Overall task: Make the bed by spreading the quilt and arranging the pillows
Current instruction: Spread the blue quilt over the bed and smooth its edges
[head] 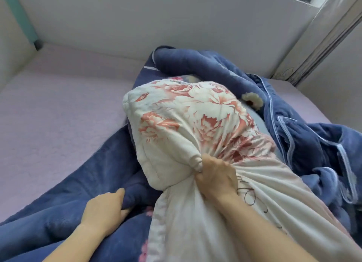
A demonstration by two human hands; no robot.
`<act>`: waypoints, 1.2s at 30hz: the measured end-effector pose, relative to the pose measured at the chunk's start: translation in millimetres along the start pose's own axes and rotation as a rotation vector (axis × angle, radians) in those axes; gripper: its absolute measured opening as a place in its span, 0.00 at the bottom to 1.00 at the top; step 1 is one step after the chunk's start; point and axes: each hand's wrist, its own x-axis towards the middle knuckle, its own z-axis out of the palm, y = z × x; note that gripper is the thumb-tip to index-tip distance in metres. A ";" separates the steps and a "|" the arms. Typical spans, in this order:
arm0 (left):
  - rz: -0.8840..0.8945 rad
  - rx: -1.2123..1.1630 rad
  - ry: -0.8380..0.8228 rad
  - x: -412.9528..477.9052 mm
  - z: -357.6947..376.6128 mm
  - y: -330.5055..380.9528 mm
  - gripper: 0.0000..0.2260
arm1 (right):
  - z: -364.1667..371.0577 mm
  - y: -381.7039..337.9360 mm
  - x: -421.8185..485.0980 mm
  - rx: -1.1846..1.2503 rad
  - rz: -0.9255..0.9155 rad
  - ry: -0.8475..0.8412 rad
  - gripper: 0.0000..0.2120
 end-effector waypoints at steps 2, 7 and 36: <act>-0.039 -0.074 -0.007 -10.5 -23.4 -8.5 0.12 | -40.6 5.1 16.4 0.017 0.008 0.049 0.12; -0.168 -0.139 -0.098 -29.7 -69.5 -39.3 0.11 | -157.4 27.3 85.3 -0.087 0.044 0.361 0.22; 0.554 -0.168 -0.032 -243.7 40.7 69.6 0.39 | 79.0 111.3 -235.5 -0.361 -0.027 -0.295 0.38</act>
